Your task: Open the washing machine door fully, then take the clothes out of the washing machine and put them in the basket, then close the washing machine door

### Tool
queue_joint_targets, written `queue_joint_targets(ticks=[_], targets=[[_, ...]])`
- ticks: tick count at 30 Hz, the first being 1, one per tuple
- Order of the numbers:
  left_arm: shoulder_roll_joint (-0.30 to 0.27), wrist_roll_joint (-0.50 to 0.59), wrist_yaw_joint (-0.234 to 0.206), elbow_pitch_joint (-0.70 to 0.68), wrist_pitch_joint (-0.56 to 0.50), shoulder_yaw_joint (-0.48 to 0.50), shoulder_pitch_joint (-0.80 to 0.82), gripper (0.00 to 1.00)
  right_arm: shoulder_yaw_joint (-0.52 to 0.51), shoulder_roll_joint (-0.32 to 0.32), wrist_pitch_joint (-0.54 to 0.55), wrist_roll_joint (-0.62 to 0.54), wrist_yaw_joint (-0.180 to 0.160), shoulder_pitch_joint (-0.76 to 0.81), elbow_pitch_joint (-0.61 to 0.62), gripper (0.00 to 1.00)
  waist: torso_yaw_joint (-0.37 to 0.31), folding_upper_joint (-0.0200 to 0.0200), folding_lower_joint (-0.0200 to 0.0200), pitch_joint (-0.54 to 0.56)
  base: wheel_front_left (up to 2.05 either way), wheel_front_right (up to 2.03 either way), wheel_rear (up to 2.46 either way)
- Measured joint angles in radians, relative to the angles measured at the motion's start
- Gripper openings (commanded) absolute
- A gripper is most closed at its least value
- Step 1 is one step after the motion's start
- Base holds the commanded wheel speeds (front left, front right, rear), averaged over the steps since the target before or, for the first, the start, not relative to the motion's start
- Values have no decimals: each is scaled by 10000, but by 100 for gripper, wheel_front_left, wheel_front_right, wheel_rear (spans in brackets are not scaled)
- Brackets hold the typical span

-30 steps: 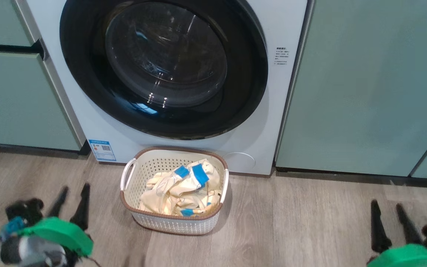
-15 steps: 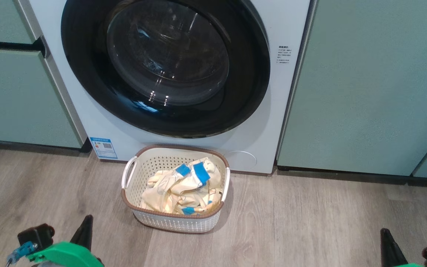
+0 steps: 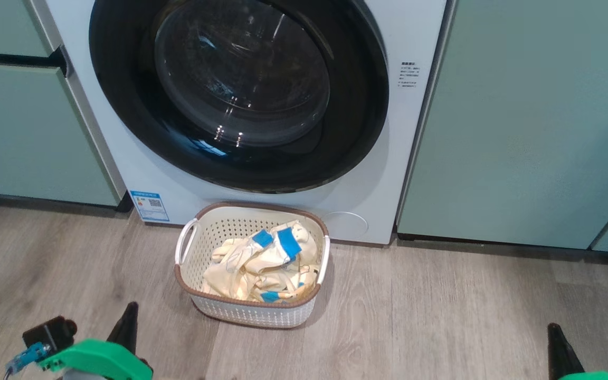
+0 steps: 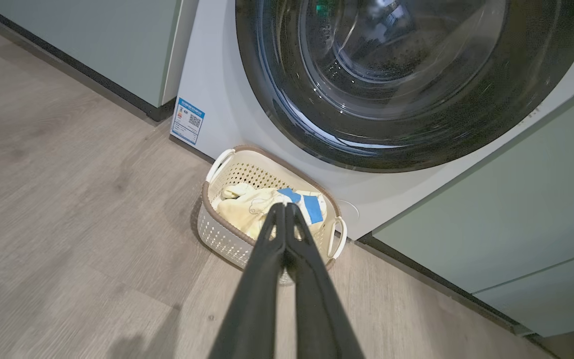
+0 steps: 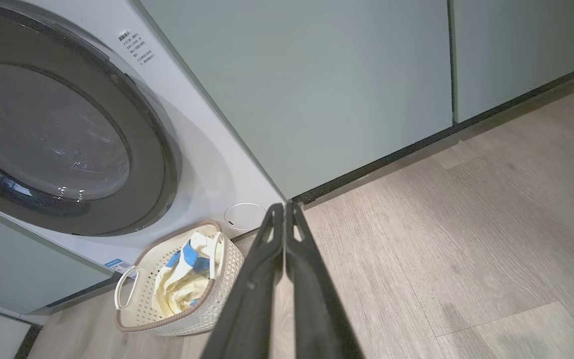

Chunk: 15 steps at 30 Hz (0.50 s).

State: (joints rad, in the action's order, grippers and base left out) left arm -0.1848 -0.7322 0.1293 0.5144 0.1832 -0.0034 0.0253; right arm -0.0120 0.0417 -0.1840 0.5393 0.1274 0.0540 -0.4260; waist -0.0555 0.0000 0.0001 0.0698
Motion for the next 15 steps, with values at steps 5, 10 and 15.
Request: queue_joint_targets(ticks=[5, 10, 15], targets=[[73, -414, 0, -144, -163, 23, 1, 0, -88, -2, 150, 529, 0, -20, 79, 0, 27, 0, 0, -36, 0, 0, 0], [123, -869, 0, -240, -278, 42, 1, 0, -140, -4, 299, 1055, 0, -46, 150, 0, 55, 0, 0, -73, 0, 0, 0], [194, -1292, 0, -357, -441, 67, 1, 0, -186, -6, 458, 1584, 0, -212, 196, 0, 83, 0, 0, -109, 0, 0, 0]])
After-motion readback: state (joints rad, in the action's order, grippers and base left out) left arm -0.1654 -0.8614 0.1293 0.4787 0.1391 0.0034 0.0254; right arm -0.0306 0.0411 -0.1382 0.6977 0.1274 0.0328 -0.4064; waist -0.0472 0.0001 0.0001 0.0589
